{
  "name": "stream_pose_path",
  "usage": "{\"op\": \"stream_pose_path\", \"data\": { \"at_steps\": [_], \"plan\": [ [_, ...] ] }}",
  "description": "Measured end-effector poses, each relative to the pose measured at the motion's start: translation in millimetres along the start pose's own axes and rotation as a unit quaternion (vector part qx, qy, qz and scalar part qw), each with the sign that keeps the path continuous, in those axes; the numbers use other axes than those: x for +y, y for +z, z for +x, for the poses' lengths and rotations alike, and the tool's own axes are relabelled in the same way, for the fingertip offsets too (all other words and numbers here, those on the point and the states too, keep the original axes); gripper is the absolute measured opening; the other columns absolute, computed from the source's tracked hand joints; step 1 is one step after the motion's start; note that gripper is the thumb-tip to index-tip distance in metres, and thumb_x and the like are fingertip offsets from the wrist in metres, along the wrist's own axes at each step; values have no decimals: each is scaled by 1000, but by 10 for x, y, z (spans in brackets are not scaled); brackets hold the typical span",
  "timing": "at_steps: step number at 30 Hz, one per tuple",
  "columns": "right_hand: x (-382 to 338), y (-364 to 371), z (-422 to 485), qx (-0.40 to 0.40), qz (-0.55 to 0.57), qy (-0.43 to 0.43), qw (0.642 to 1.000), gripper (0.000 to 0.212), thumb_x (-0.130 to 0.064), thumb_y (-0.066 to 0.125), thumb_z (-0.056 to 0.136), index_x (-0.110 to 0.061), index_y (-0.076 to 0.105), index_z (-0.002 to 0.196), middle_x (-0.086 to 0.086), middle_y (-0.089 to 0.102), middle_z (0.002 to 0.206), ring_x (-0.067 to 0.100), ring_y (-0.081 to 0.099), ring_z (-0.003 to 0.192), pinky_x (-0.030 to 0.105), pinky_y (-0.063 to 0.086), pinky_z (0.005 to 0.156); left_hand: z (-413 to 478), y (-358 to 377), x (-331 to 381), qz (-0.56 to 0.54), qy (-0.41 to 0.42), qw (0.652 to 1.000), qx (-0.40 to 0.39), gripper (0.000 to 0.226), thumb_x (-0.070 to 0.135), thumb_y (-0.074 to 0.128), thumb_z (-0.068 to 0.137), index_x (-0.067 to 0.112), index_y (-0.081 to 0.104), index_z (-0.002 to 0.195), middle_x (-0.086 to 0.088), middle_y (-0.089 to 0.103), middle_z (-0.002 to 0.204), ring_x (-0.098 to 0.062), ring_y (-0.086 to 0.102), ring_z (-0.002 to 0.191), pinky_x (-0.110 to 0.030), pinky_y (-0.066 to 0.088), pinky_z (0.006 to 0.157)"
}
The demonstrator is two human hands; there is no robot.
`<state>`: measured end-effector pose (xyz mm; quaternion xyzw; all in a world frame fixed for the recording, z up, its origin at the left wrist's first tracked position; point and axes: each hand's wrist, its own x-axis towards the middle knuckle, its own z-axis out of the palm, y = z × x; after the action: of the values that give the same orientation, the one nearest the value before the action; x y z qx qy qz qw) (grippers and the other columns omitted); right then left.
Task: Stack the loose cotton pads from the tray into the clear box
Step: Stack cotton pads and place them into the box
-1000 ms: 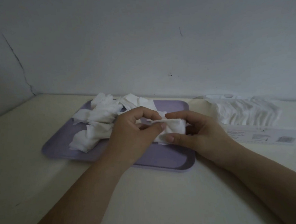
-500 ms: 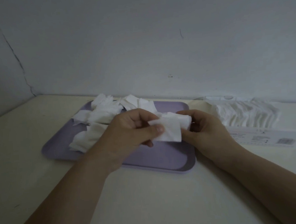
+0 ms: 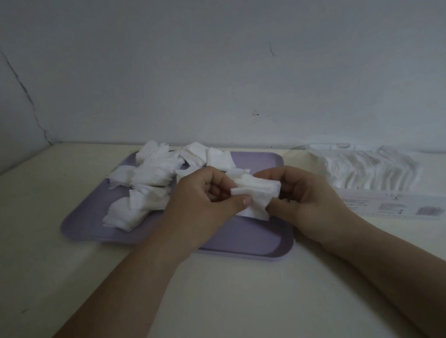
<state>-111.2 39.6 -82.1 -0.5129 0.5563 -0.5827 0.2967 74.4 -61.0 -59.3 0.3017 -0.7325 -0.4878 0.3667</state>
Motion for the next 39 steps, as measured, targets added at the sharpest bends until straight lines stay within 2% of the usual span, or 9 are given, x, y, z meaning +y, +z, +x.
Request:
{"op": "stream_pose_path", "data": {
  "at_steps": [4,9,14,21,25,29,32,35,39],
  "plan": [
    [-44,0,-29,-50,34,24,998,50,-8,81,73,-14,67,121,12,74,118,34,68,114,45,56,99,18,-3,-73,44,2,999,-21,46,19,93,72,22,69,111,1,62,74,-10,52,62,-29,48,62],
    [-38,58,-39,-22,-133,-50,990,38,0,82,81,-22,69,109,-7,75,103,14,71,98,26,56,87,10,-40,-88,109,24,991,-71,58,28,91,70,32,67,123,9,57,71,-3,48,58,-22,43,61],
    [-4,54,-26,-19,-163,-66,984,49,3,69,80,-22,62,122,-3,72,116,12,68,109,24,53,94,21,-59,-95,99,33,989,-101,27,23,89,75,27,77,98,3,49,62,-11,40,58,-30,34,55],
    [-65,84,-50,9,-195,-12,981,59,-4,75,86,-48,51,117,-24,67,114,-14,61,110,3,43,91,41,-82,-43,79,-16,993,-84,47,19,96,67,19,62,100,1,61,61,-4,45,48,-18,35,49],
    [-92,100,-60,10,-192,9,981,54,-3,72,88,-42,54,120,-22,69,116,-8,63,113,10,46,96,44,-130,-21,88,-18,992,-93,47,25,96,66,27,68,103,7,59,56,-6,47,52,-29,36,57],
    [-128,118,-55,13,-204,21,979,57,2,66,90,-51,55,107,-42,68,101,-17,62,105,4,44,90,32,-132,-7,98,-13,989,-105,33,28,95,68,25,74,92,5,64,57,-6,50,53,-29,37,59],
    [-85,250,-69,12,-262,38,964,51,-18,56,92,-45,54,135,-21,72,115,3,63,116,25,47,104,27,-71,-54,90,1,989,-114,30,23,91,70,21,74,95,4,76,73,-14,67,62,-39,52,64],
    [-30,323,-84,-8,-292,38,956,73,-33,43,82,-35,36,154,-4,68,131,26,53,130,43,37,116,29,-40,-81,115,18,988,-104,23,20,84,76,20,71,94,0,79,83,-17,75,74,-39,58,70],
    [-102,312,-95,19,-232,27,972,55,-22,57,95,-26,48,149,-10,68,130,5,60,125,30,45,111,35,-63,-67,89,9,993,-80,18,18,84,81,22,73,93,6,75,75,-1,63,63,-23,48,63]
  ]
}}
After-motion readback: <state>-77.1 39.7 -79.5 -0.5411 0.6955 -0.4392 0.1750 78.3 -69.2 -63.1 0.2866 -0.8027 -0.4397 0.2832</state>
